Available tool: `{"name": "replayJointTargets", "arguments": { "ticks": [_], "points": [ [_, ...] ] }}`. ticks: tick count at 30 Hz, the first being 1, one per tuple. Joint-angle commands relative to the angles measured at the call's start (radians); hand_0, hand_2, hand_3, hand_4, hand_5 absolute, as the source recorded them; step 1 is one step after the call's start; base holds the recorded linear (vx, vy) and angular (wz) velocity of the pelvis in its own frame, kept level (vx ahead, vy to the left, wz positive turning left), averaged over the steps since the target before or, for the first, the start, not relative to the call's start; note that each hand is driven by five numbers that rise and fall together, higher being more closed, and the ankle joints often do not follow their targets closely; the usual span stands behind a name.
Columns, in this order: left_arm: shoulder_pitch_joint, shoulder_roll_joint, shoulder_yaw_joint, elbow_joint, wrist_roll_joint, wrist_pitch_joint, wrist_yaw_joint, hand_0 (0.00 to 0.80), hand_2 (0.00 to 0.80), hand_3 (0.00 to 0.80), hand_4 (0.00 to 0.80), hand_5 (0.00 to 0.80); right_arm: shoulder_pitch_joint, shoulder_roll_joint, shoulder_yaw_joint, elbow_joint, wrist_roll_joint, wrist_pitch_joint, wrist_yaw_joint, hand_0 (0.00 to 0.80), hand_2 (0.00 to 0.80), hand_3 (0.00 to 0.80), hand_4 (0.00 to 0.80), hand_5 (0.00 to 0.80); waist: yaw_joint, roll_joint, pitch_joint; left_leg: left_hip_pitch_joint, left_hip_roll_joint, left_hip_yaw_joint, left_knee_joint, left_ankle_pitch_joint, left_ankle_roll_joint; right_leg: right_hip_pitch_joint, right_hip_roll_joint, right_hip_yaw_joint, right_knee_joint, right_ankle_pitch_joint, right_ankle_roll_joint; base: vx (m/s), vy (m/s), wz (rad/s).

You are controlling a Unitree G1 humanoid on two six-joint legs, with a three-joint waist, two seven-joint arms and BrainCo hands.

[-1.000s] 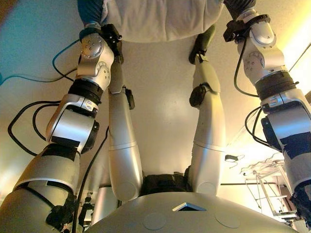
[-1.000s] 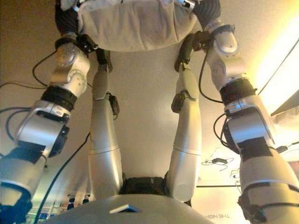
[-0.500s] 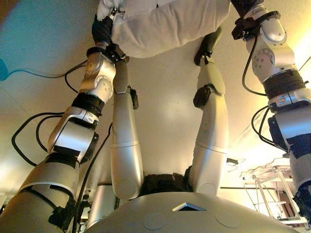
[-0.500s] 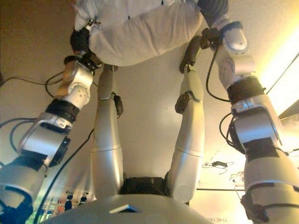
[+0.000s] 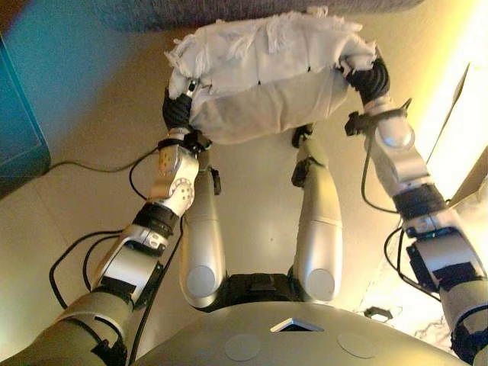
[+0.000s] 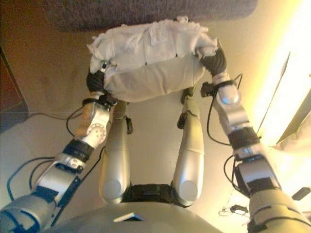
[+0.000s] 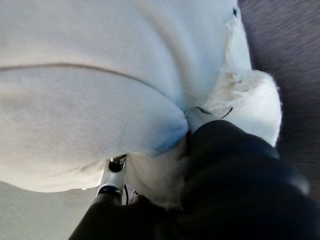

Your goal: Pick up the cushion and take it to the sofa

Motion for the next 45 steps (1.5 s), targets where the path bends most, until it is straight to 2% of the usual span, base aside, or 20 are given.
{"name": "replayJointTargets", "arguments": {
  "ticks": [1, 5, 8, 12, 13, 15, 20, 24, 29, 34, 38, 43, 44, 45],
  "points": [
    [-0.052, -0.043, -0.003, -0.315, 0.118, -0.106, -0.027, 0.800, 0.800, 0.800, 0.800, 0.800, 0.019, 0.051, 0.024, -0.267, -0.125, -0.116, 0.034, 0.800, 0.800, 0.800, 0.800, 0.800, 0.013, 0.006, -0.010, 0.105, 0.022, 0.061, 0.032, -0.063, 0.032, 0.218, -0.069, -0.040, -0.135, 0.020, 0.116, 0.008, 0.050, -0.09],
    [0.031, -0.021, 0.012, -0.392, 0.132, -0.111, -0.047, 0.800, 0.800, 0.800, 0.800, 0.800, 0.119, 0.051, 0.008, -0.341, -0.141, -0.120, 0.046, 0.800, 0.800, 0.800, 0.800, 0.800, 0.026, 0.006, -0.045, 0.225, 0.018, 0.075, 0.015, -0.078, 0.045, 0.348, -0.086, -0.053, -0.153, 0.009, 0.120, 0.063, 0.061, -0.04],
    [0.161, -0.008, 0.024, -0.468, 0.131, -0.114, -0.098, 0.800, 0.800, 0.800, 0.800, 0.800, 0.269, 0.070, 0.004, -0.427, -0.168, -0.149, 0.060, 0.800, 0.800, 0.800, 0.800, 0.800, 0.034, 0.009, -0.130, 0.354, 0.023, 0.081, -0.023, -0.104, 0.057, 0.489, -0.087, -0.049, -0.185, -0.014, 0.122, 0.184, 0.057, -0.02],
    [0.286, 0.001, 0.037, -0.527, 0.168, -0.111, -0.144, 0.800, 0.800, 0.800, 0.800, 0.800, 0.395, 0.101, -0.007, -0.503, -0.150, -0.173, 0.083, 0.800, 0.800, 0.800, 0.800, 0.800, 0.027, 0.008, -0.242, 0.490, 0.020, 0.077, -0.091, -0.108, 0.074, 0.634, -0.059, -0.026, -0.246, -0.029, 0.117, 0.195, -0.006, -0.04],
    [0.298, 0.001, 0.037, -0.531, 0.170, -0.113, -0.149, 0.800, 0.800, 0.800, 0.800, 0.800, 0.406, 0.102, -0.008, -0.510, -0.148, -0.175, 0.085, 0.800, 0.800, 0.800, 0.800, 0.800, 0.025, 0.008, -0.250, 0.505, 0.021, 0.076, -0.100, -0.108, 0.075, 0.648, -0.055, -0.024, -0.252, -0.031, 0.116, 0.247, -0.005, 0.09],
    [0.363, 0.007, 0.041, -0.559, 0.165, -0.103, -0.172, 0.800, 0.800, 0.800, 0.800, 0.800, 0.467, 0.106, -0.015, -0.554, -0.148, -0.174, 0.090, 0.800, 0.800, 0.800, 0.800, 0.800, 0.017, 0.014, -0.302, 0.569, 0.024, 0.066, -0.131, -0.111, 0.080, 0.705, -0.028, 0.005, -0.268, -0.049, 0.102, 0.231, -0.022, 0.17],
    [0.475, 0.009, 0.036, -0.598, 0.173, -0.082, -0.146, 0.800, 0.800, 0.800, 0.800, 0.800, 0.531, 0.097, -0.007, -0.603, -0.174, -0.127, 0.061, 0.800, 0.800, 0.800, 0.800, 0.800, 0.024, 0.017, -0.377, 0.700, 0.045, 0.085, -0.193, -0.112, 0.075, 0.829, -0.007, -0.035, -0.307, -0.068, 0.089, 0.138, -0.032, 0.13],
    [0.529, 0.018, 0.048, -0.622, 0.167, -0.031, -0.130, 0.800, 0.800, 0.800, 0.800, 0.800, 0.569, 0.086, -0.015, -0.622, -0.152, -0.102, 0.050, 0.800, 0.800, 0.800, 0.800, 0.800, 0.024, 0.015, -0.403, 0.755, 0.063, 0.096, -0.219, -0.111, 0.069, 0.886, 0.001, -0.048, -0.335, -0.072, 0.084, 0.050, -0.016, -0.03],
    [0.571, 0.035, 0.065, -0.634, 0.150, -0.018, -0.165, 0.800, 0.800, 0.800, 0.800, 0.800, 0.620, 0.071, -0.036, -0.629, -0.131, -0.115, 0.048, 0.800, 0.800, 0.800, 0.800, 0.800, 0.019, 0.009, -0.418, 0.780, 0.072, 0.100, -0.229, -0.114, 0.066, 0.920, 0.010, -0.051, -0.352, -0.078, 0.080, 0.032, -0.030, -0.02],
    [0.553, 0.051, 0.074, -0.626, 0.142, -0.001, -0.160, 0.800, 0.800, 0.800, 0.800, 0.800, 0.613, 0.073, -0.029, -0.616, -0.115, -0.125, 0.025, 0.800, 0.800, 0.800, 0.800, 0.800, 0.016, 0.009, -0.426, 0.785, 0.073, 0.097, -0.241, -0.112, 0.065, 0.926, 0.015, -0.050, -0.357, -0.081, 0.079, 0.000, -0.084, -0.05],
    [0.533, 0.063, 0.076, -0.616, 0.141, 0.013, -0.150, 0.800, 0.800, 0.800, 0.800, 0.800, 0.596, 0.073, -0.016, -0.610, -0.105, -0.112, 0.004, 0.800, 0.800, 0.800, 0.800, 0.800, 0.012, 0.013, -0.428, 0.777, 0.081, 0.090, -0.243, -0.096, 0.064, 0.918, 0.033, -0.038, -0.348, -0.087, 0.067, -0.010, -0.155, -0.03],
    [0.530, 0.070, 0.091, -0.621, 0.126, 0.011, -0.137, 0.800, 0.800, 0.800, 0.800, 0.800, 0.575, 0.068, -0.002, -0.594, -0.079, -0.112, 0.021, 0.800, 0.800, 0.800, 0.800, 0.800, 0.012, 0.015, -0.413, 0.778, 0.127, 0.086, -0.217, -0.076, 0.041, 0.918, 0.071, -0.017, -0.334, -0.107, 0.036, 0.006, -0.173, -0.01],
    [0.535, 0.068, 0.094, -0.623, 0.119, 0.007, -0.130, 0.800, 0.800, 0.800, 0.800, 0.800, 0.571, 0.064, 0.000, -0.594, -0.079, -0.110, 0.024, 0.800, 0.800, 0.800, 0.800, 0.800, 0.012, 0.012, -0.407, 0.783, 0.142, 0.087, -0.202, -0.079, 0.034, 0.925, 0.078, -0.011, -0.333, -0.117, 0.030, 0.013, -0.183, -0.04],
    [0.542, 0.066, 0.101, -0.623, 0.109, 0.000, -0.129, 0.800, 0.800, 0.800, 0.800, 0.800, 0.565, 0.054, 0.005, -0.589, -0.081, -0.112, 0.025, 0.800, 0.800, 0.800, 0.800, 0.800, 0.013, 0.006, -0.392, 0.763, 0.171, 0.092, -0.144, -0.057, 0.024, 0.921, 0.089, 0.000, -0.324, -0.118, 0.018, 0.003, -0.187, -0.05]
  ]
}}
